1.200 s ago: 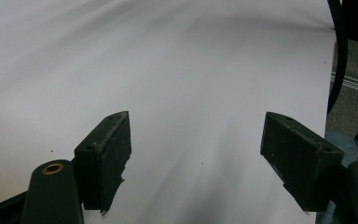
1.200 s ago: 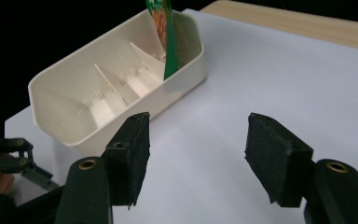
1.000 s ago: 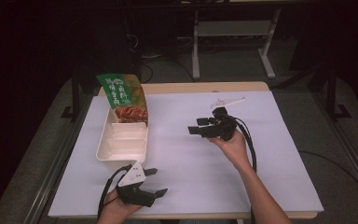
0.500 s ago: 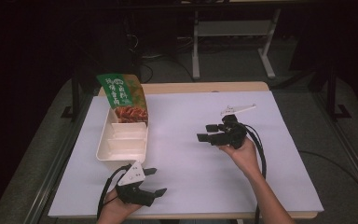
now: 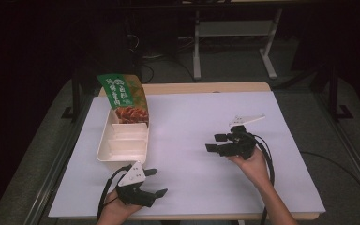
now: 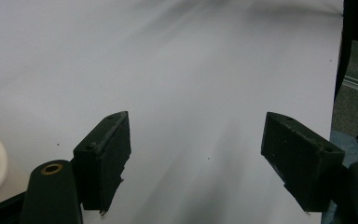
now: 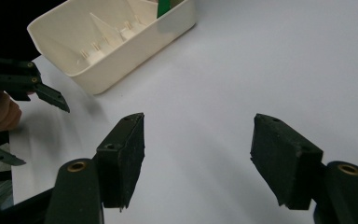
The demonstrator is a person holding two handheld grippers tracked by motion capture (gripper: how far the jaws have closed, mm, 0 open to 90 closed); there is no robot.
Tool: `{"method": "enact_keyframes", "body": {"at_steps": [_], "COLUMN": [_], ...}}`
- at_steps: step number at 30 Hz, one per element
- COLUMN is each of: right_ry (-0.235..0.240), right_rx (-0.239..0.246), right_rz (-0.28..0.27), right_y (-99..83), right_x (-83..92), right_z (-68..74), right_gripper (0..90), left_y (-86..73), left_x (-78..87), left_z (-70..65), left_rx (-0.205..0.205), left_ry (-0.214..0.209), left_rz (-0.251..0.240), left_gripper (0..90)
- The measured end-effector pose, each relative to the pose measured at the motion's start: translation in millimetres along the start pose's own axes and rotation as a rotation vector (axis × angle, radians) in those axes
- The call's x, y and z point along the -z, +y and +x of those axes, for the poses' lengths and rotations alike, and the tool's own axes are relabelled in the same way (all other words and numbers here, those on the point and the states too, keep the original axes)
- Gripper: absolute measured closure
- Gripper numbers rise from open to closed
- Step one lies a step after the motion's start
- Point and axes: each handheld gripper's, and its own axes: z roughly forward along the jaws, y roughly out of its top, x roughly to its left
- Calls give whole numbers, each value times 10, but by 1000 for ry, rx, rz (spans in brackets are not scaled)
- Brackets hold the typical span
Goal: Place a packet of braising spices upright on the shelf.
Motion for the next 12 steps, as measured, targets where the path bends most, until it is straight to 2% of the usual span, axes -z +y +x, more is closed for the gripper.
{"method": "enact_keyframes", "body": {"at_steps": [8,12], "right_ry": [-15,-50], "right_rx": [-18,8], "right_rz": [1,-12], "right_y": [-244,-466], "right_x": [81,107], "right_z": [-13,44], "right_gripper": [320,308], "left_y": [-6,-11], "left_x": [-3,-4], "left_z": [-9,-12], "left_rx": [-9,-12], "left_ry": [0,-7], "left_rz": [-2,-6], "left_gripper": [233,229]}}
